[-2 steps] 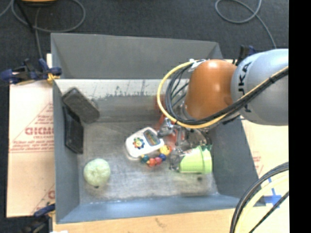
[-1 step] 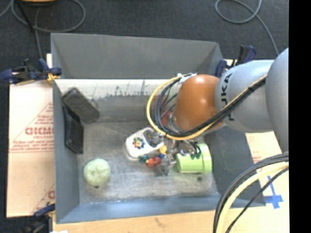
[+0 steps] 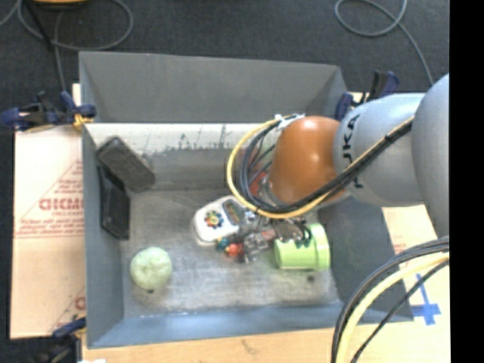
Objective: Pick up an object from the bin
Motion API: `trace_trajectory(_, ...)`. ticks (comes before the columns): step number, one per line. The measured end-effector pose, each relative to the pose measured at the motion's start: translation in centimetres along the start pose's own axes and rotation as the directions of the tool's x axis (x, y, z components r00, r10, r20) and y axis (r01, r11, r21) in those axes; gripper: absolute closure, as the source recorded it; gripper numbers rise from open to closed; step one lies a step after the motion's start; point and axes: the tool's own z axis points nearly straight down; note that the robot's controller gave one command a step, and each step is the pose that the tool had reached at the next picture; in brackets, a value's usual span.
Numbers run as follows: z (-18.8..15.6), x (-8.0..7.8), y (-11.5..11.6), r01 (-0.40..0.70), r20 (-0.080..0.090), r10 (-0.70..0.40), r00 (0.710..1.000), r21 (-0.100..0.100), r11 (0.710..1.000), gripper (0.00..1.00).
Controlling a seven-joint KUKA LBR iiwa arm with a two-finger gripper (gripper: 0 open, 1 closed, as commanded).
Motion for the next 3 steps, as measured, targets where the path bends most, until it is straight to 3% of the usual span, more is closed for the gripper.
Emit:
trace_trajectory(2,-0.2,0.1,0.0,0.0,-0.006,0.0,1.0,-0.002,1.0,1.0)
trace_trajectory(3,-1.5,0.2,0.0,-0.001,-0.02,0.001,1.0,-0.003,1.0,1.0)
